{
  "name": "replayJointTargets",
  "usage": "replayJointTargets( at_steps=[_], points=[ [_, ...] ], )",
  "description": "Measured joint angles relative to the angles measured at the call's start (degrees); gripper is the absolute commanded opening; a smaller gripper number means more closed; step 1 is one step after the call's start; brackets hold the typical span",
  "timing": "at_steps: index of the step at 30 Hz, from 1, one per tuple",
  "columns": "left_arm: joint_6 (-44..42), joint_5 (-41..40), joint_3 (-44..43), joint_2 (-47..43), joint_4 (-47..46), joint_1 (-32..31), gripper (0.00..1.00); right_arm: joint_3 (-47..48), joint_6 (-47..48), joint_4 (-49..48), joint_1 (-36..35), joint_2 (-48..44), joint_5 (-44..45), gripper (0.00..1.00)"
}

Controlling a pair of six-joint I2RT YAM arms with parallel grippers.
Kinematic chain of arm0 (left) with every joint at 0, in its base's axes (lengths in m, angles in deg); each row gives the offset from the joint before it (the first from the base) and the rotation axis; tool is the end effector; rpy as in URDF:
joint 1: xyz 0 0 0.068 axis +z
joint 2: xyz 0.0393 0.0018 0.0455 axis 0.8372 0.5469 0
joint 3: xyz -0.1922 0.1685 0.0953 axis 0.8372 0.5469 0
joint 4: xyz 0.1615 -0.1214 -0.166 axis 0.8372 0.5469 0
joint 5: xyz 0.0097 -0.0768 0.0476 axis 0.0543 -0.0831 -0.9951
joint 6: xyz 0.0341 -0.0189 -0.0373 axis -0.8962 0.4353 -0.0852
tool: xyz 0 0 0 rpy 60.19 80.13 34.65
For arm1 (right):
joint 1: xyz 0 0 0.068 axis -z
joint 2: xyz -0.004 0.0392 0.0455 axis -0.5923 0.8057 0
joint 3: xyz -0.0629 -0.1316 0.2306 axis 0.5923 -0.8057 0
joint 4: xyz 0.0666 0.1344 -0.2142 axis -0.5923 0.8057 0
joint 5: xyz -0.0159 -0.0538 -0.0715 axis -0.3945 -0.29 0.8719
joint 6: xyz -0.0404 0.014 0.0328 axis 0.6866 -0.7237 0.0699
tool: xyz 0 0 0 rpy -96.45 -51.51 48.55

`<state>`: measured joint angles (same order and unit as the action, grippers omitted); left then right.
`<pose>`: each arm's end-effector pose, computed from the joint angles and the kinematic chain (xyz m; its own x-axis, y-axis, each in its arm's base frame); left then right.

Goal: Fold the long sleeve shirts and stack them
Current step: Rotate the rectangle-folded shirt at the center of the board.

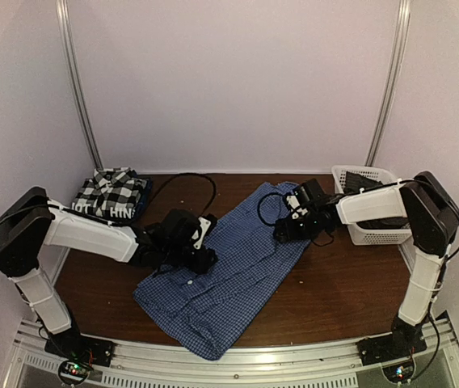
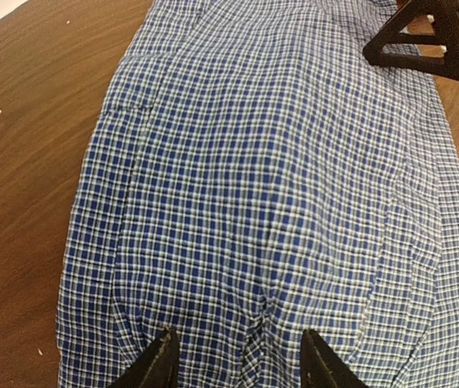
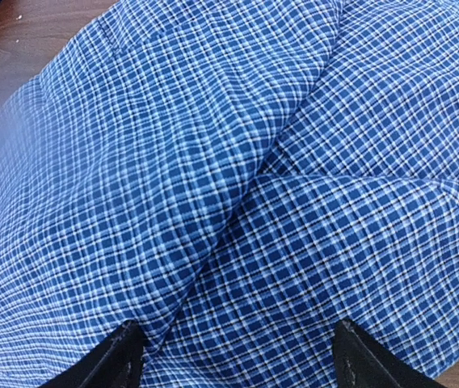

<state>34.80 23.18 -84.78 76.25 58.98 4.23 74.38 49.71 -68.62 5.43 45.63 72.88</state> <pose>0.2127 -0.2705 0.1623 -0.6814 0.2463 -0.6892 0.5017 0.8428 -0.1949 0.3232 0.1999 0.1555 -0.8338 -0.1494 -0.5315 -0.3501 0.8875 0.2997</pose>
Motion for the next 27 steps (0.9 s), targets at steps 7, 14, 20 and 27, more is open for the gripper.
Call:
replayJointTargets(
  at_steps=[7,14,20,27],
  points=[
    [0.3,3.4,3.7,2.0,-1.4,1.9,0.52,1.2,-1.2,-1.9,0.2,3.4,0.4,0.83],
    [0.2,7.1,5.6,3.0,-5.0,1.9,0.51,8.7,0.6,-2.5,1.7,9.6,1.4,0.83],
    [0.3,10.3,4.9,5.3,-9.2,1.5,0.51,18.4,6.1,-1.4,2.6,16.7,3.7,0.84],
    [0.2,12.4,-2.4,11.3,-9.5,-1.0,0.51,29.4,11.7,1.7,4.2,23.7,5.0,0.85]
  ],
)
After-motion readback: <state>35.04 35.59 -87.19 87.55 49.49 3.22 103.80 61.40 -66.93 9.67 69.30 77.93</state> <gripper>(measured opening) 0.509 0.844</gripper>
